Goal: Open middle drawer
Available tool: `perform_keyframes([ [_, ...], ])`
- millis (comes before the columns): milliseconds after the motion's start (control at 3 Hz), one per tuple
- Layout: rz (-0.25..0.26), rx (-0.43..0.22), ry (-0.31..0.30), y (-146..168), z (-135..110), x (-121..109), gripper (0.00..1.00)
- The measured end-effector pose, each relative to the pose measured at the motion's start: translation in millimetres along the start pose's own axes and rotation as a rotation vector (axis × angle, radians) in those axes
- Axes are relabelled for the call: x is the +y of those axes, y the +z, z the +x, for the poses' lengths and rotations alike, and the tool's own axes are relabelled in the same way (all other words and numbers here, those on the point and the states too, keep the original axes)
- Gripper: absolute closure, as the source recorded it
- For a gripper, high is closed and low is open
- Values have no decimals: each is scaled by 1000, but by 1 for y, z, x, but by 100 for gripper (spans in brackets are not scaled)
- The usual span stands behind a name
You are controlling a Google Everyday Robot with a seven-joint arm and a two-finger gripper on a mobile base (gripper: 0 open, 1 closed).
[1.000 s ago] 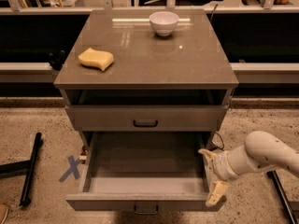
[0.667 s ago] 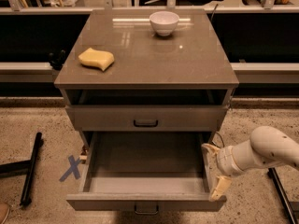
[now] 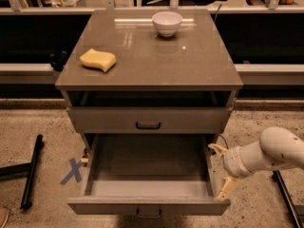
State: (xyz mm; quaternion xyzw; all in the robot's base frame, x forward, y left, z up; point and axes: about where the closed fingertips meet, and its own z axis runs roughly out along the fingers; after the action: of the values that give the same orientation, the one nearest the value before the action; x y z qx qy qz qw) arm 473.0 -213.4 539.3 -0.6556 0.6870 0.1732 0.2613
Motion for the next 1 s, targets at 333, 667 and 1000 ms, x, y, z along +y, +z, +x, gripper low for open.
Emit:
perform_keyframes([
  [333,68,-22,31,-40,5,-16,0],
  [667,178,-17,58,-103,5,-36,0],
  [1000,244,-7,68,-144,2,-49,0],
])
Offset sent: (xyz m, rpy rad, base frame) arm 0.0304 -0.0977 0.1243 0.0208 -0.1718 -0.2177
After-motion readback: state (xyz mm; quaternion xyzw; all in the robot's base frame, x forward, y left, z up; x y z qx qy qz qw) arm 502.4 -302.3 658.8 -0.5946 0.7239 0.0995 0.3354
